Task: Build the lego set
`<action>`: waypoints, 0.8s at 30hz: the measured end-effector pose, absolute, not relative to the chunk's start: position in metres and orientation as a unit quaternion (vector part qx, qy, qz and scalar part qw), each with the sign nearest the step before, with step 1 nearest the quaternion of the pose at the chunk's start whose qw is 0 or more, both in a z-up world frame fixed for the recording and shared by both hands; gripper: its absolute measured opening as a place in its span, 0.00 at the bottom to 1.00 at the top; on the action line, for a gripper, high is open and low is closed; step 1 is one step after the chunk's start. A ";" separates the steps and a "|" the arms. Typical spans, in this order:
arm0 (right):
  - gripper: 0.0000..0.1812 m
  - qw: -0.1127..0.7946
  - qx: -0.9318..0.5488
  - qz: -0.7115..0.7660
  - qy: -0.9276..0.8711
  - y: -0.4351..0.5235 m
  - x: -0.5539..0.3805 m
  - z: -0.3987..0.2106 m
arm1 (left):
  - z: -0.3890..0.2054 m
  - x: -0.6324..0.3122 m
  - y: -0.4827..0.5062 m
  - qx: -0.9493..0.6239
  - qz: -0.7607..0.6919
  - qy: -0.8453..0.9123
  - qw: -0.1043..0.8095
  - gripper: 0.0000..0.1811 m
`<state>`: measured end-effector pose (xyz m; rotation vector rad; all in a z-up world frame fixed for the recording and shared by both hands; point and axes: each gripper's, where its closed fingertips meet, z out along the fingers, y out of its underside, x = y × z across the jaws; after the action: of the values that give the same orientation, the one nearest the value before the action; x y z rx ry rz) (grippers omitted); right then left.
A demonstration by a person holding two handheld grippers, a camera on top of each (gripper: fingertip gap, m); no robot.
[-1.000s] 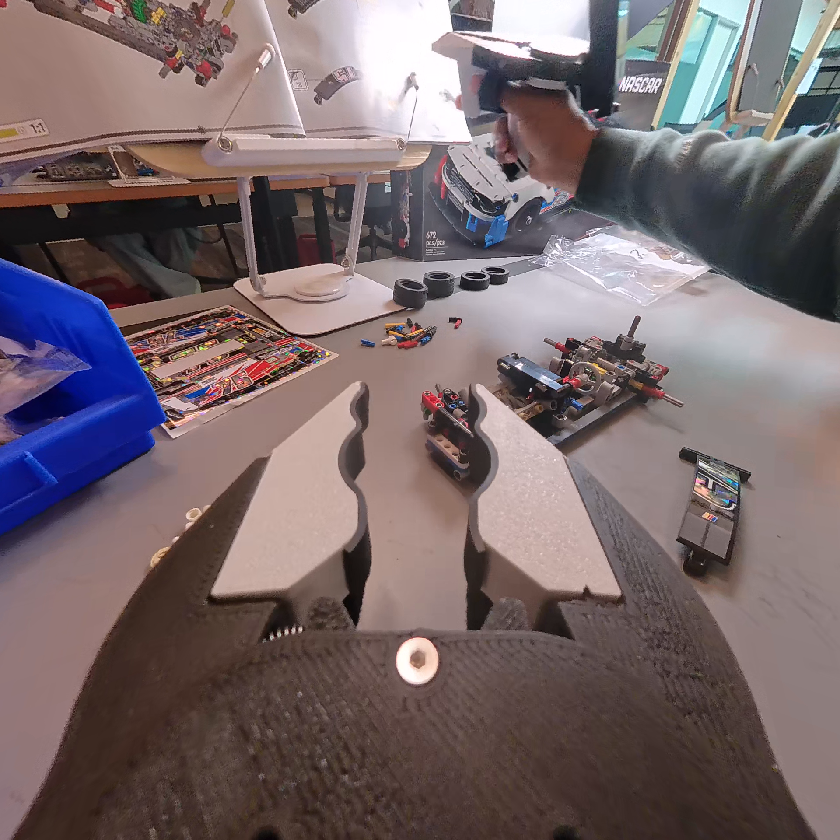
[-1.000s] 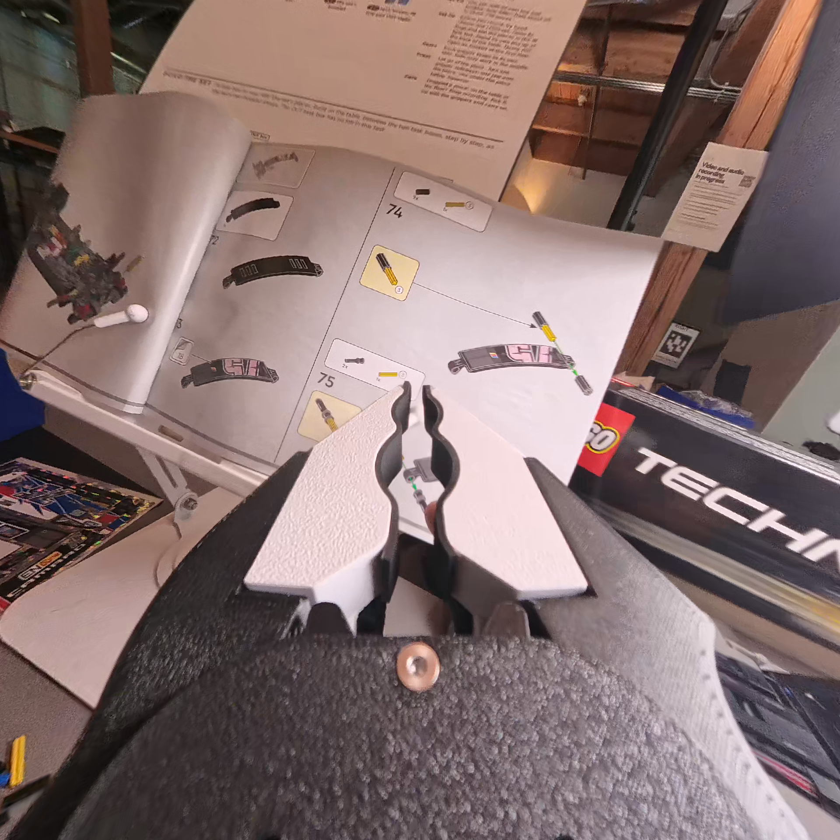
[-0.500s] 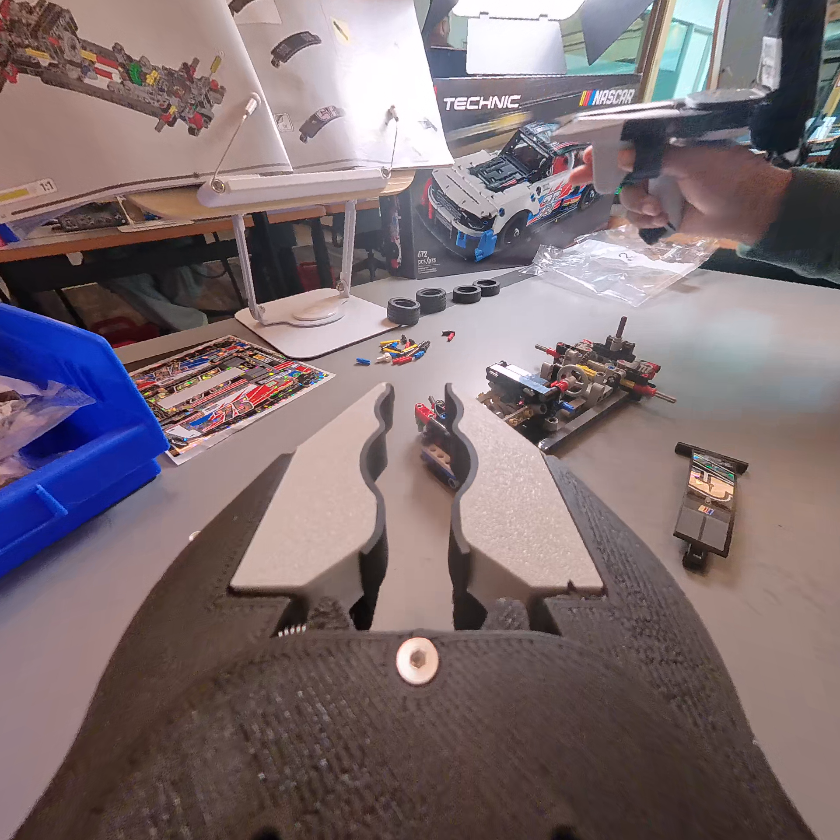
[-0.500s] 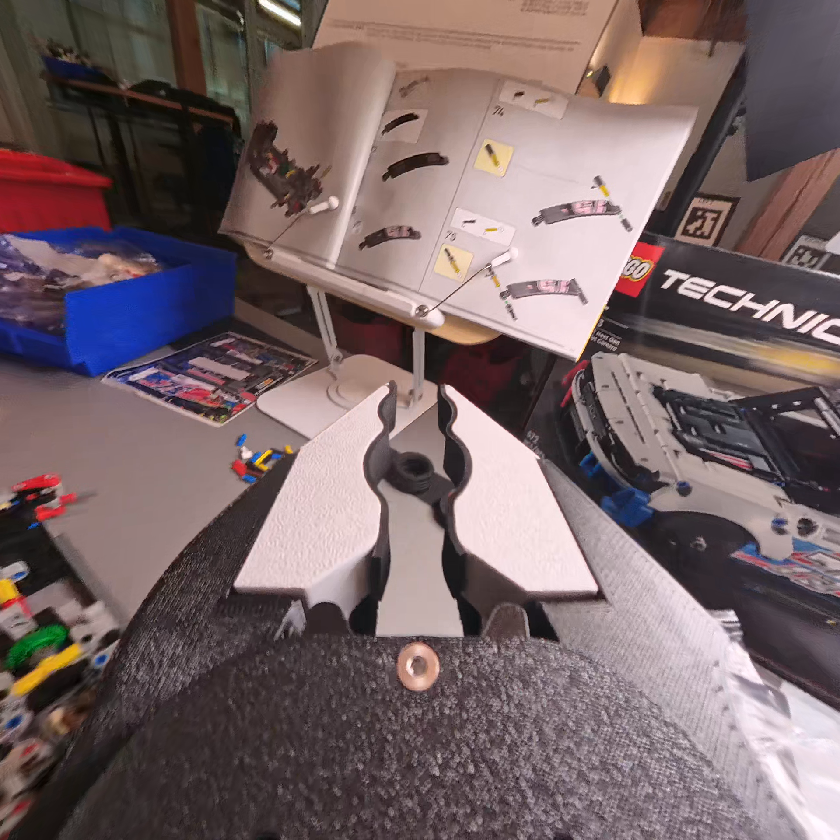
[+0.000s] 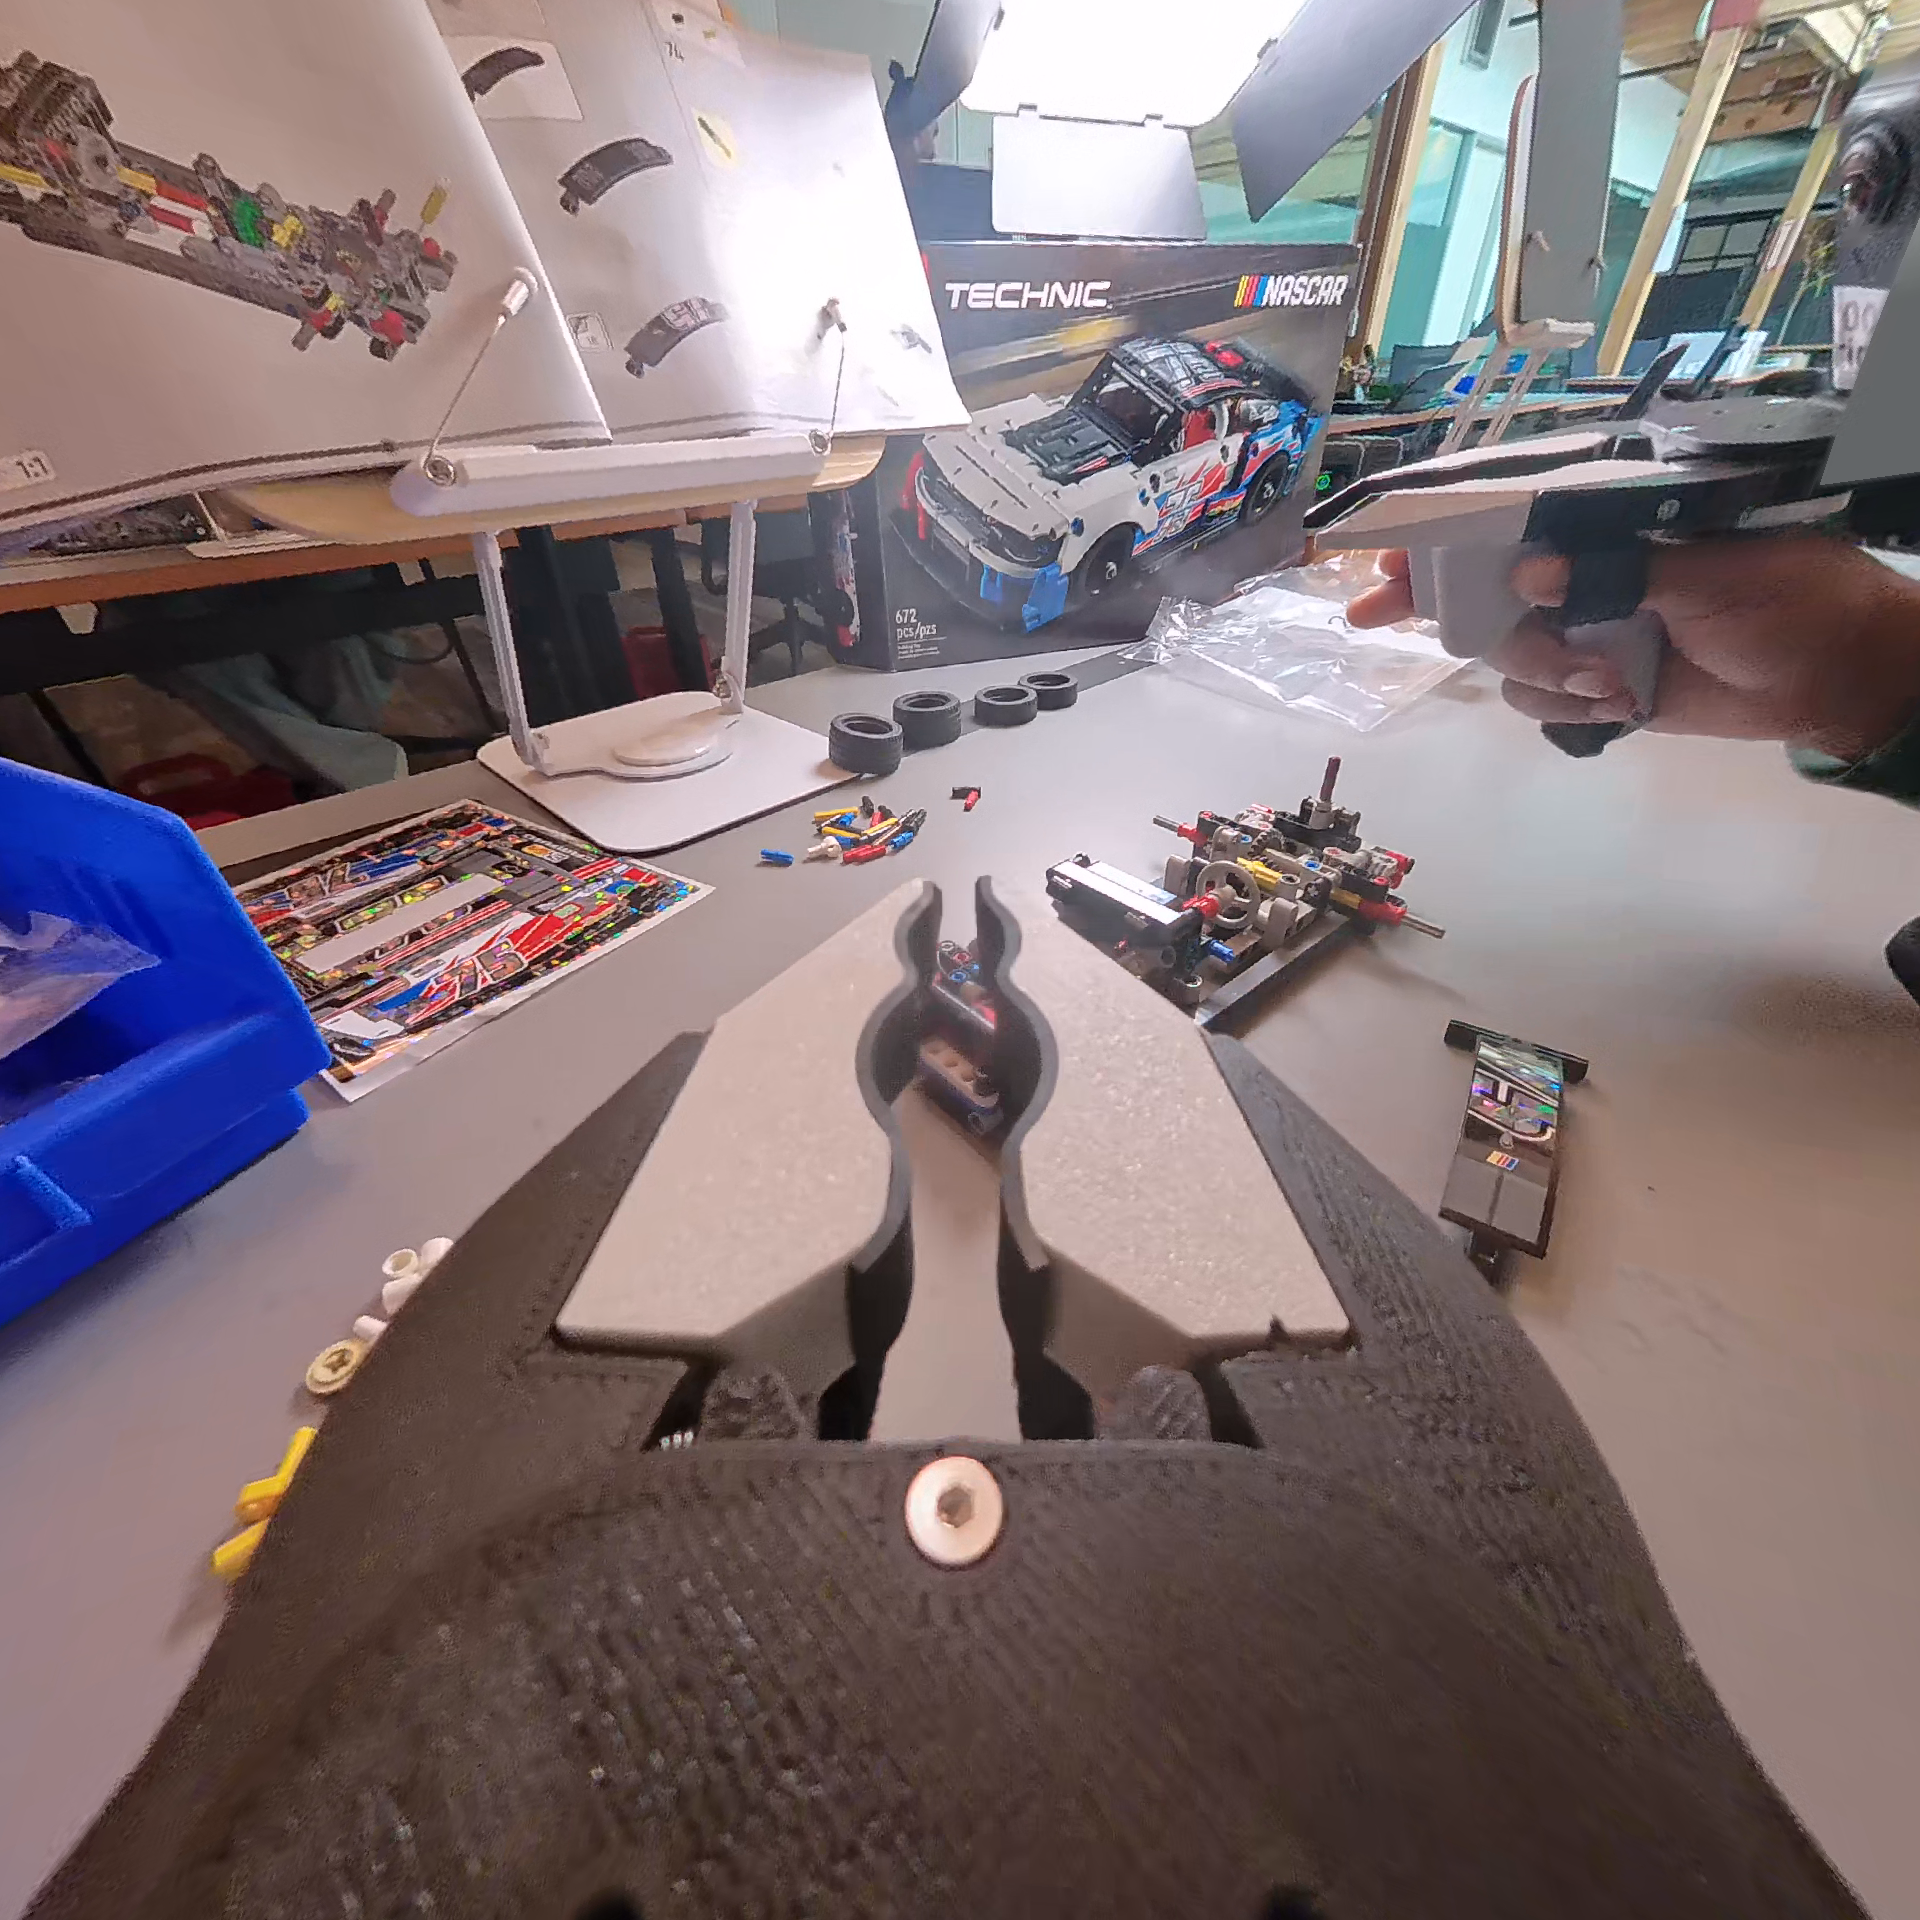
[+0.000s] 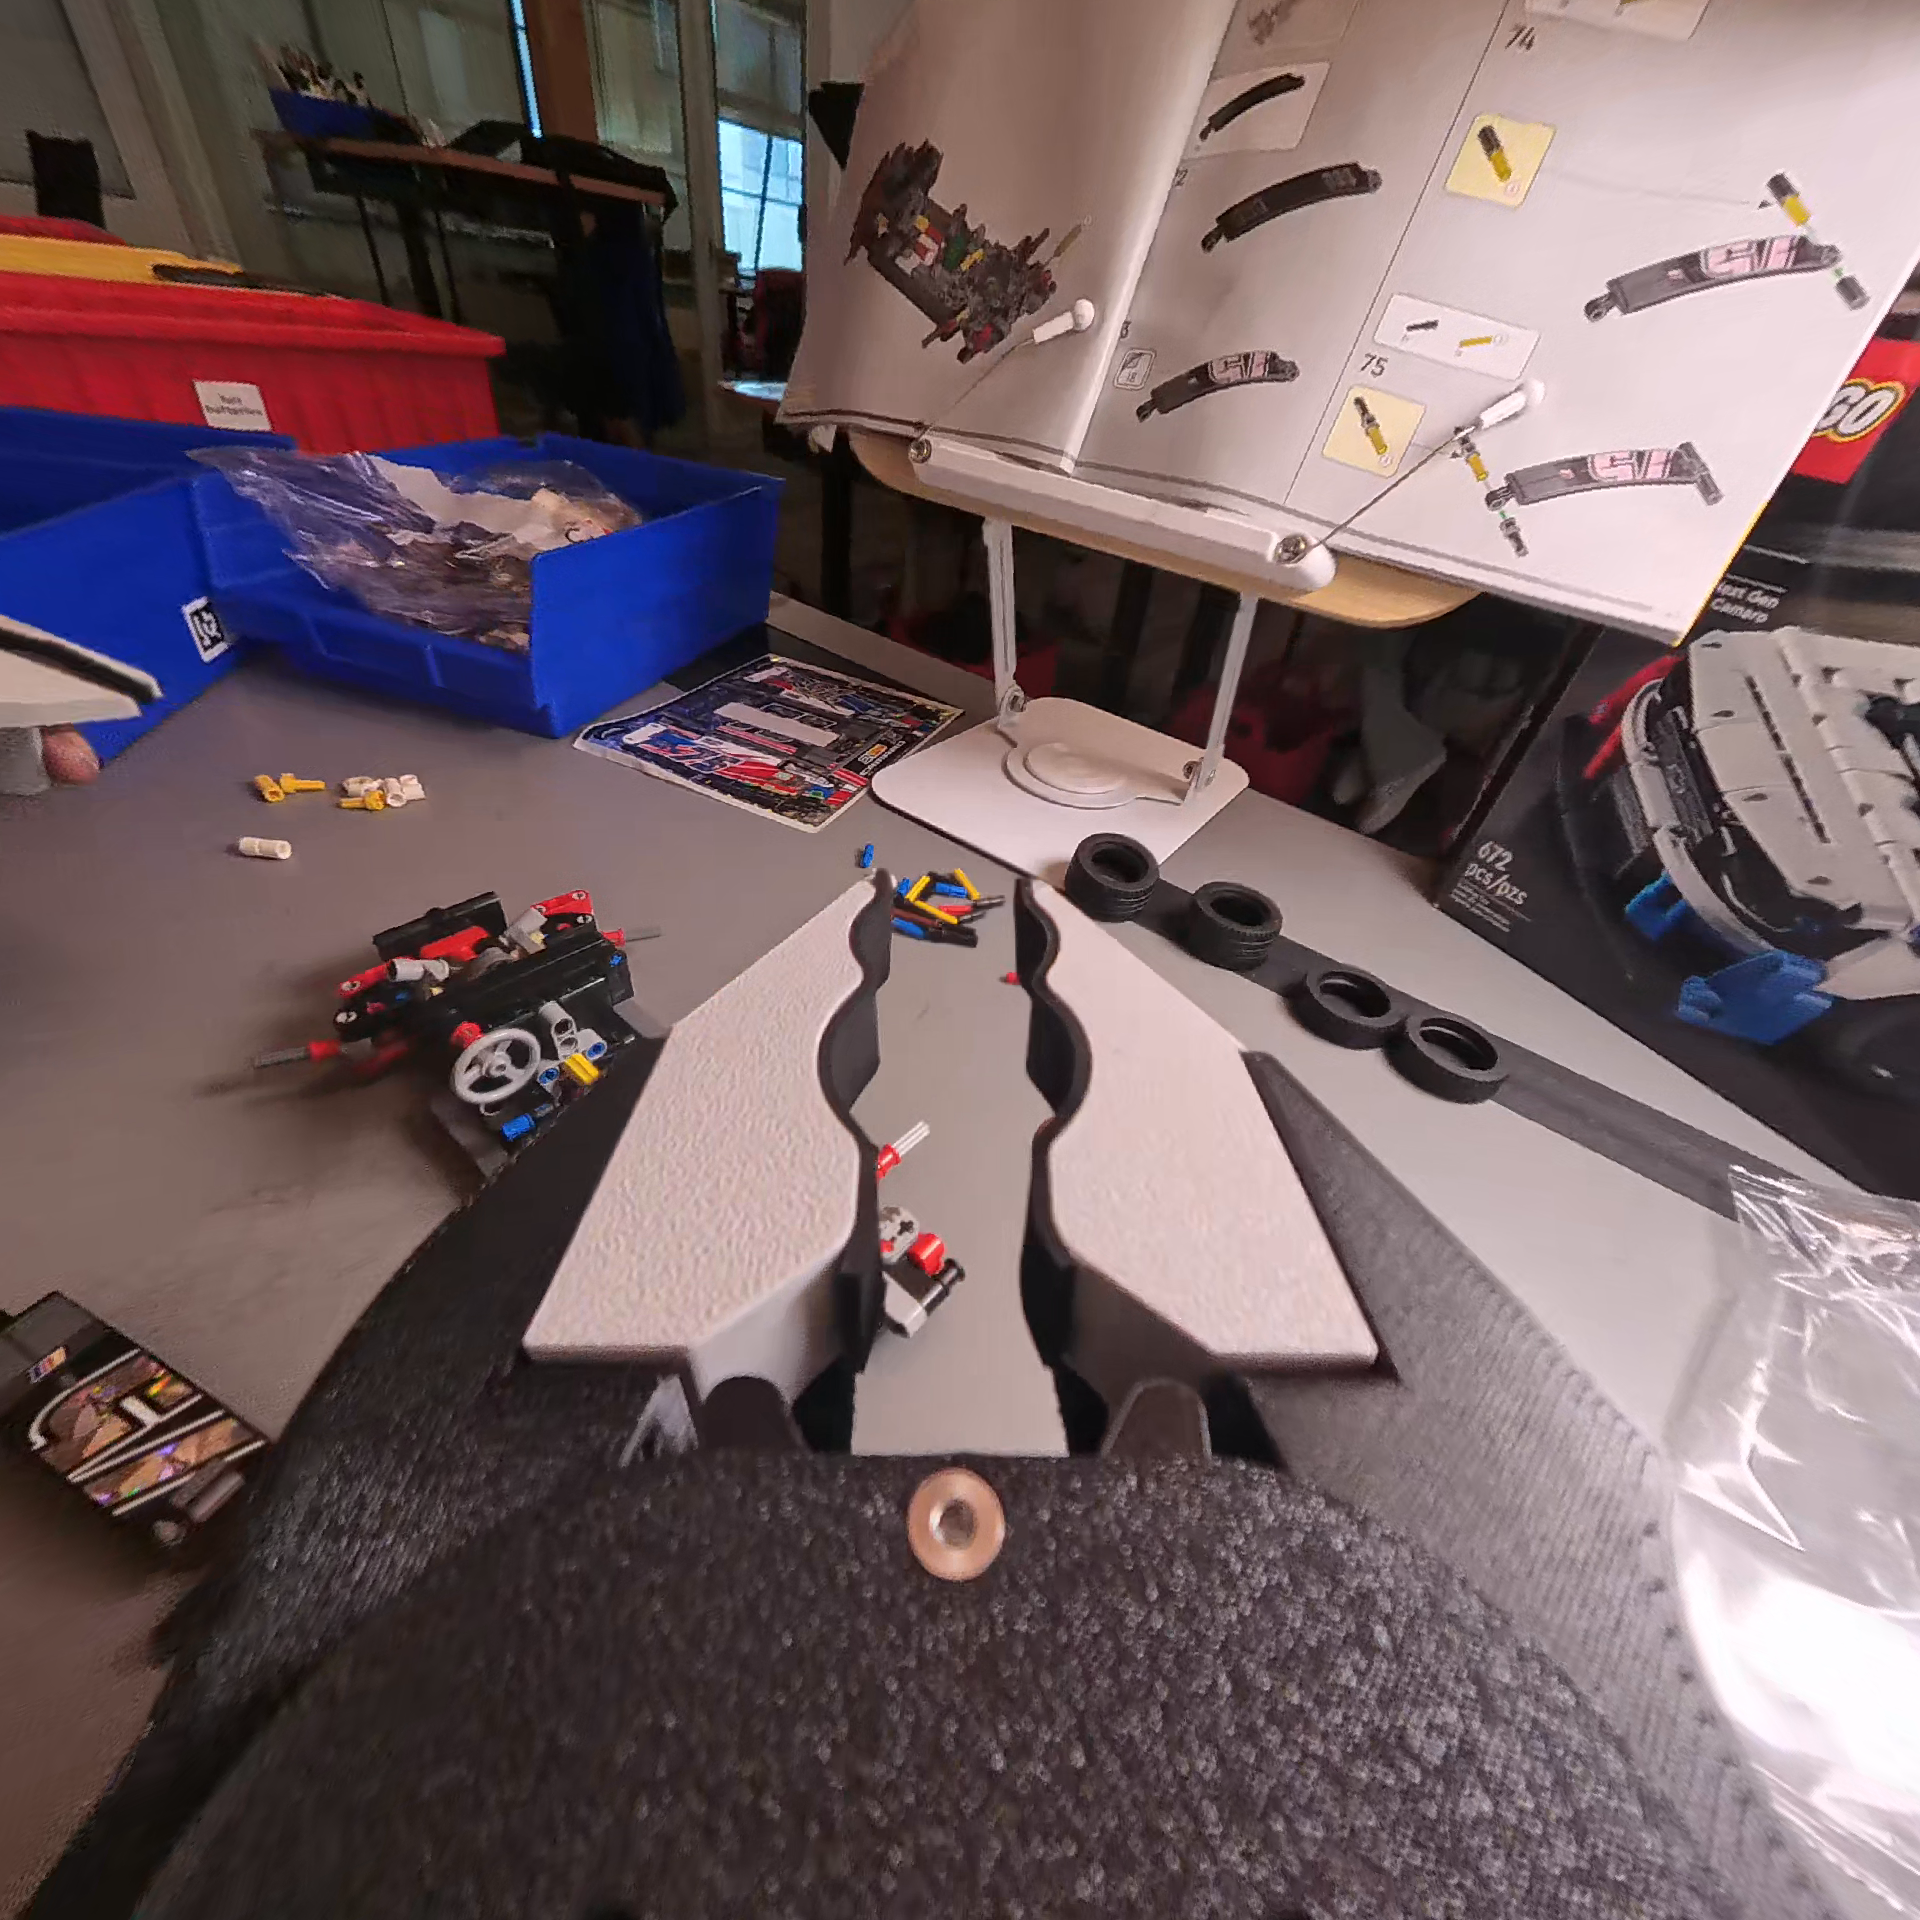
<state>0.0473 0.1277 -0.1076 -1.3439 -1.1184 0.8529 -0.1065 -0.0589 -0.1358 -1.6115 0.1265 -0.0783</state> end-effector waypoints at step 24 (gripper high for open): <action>0.10 0.494 -0.522 0.355 -0.597 0.112 0.021 -0.159 | -0.152 -0.127 -0.049 -0.742 -0.016 0.021 0.670 0.18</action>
<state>0.0212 0.1123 -0.1587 -1.2656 -1.4480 0.8611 -0.1274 -0.0493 -0.1523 -1.6711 0.0467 -0.0354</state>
